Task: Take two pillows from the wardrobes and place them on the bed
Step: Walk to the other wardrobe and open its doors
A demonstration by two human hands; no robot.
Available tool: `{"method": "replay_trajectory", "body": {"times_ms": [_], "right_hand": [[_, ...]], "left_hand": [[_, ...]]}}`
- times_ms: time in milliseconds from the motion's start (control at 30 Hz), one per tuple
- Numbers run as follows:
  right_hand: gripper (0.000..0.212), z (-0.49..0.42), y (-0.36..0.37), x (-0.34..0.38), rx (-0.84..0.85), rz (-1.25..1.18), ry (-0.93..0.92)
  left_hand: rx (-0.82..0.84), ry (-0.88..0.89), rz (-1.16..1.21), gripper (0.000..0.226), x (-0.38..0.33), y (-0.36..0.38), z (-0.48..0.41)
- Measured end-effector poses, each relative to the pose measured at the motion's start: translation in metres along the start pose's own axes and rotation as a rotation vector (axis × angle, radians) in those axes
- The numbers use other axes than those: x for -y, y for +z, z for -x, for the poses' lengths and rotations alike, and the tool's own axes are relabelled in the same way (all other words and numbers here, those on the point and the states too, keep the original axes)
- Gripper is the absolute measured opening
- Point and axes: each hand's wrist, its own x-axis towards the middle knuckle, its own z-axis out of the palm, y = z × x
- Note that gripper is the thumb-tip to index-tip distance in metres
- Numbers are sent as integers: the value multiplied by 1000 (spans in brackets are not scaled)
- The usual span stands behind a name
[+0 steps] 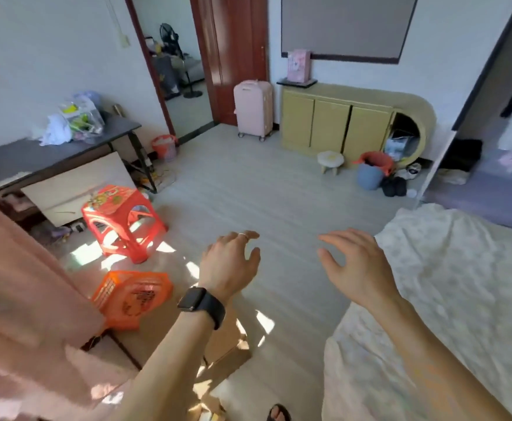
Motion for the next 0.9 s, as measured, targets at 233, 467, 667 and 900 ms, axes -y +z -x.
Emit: {"method": "replay_trajectory", "body": {"times_ms": [233, 467, 667, 900], "right_hand": [[26, -144, -3, -50, -120, 83, 111], [24, -251, -15, -96, -252, 136, 209], [24, -350, -15, -157, -323, 211, 298], [21, -451, -31, -247, -397, 274, 435]], "left_hand": [[38, 201, 22, 36, -53, 5, -200], [57, 369, 71, 35, -113, 11, -353], [50, 472, 95, 35, -160, 44, -493], [75, 618, 153, 32, -236, 92, -650]]}}
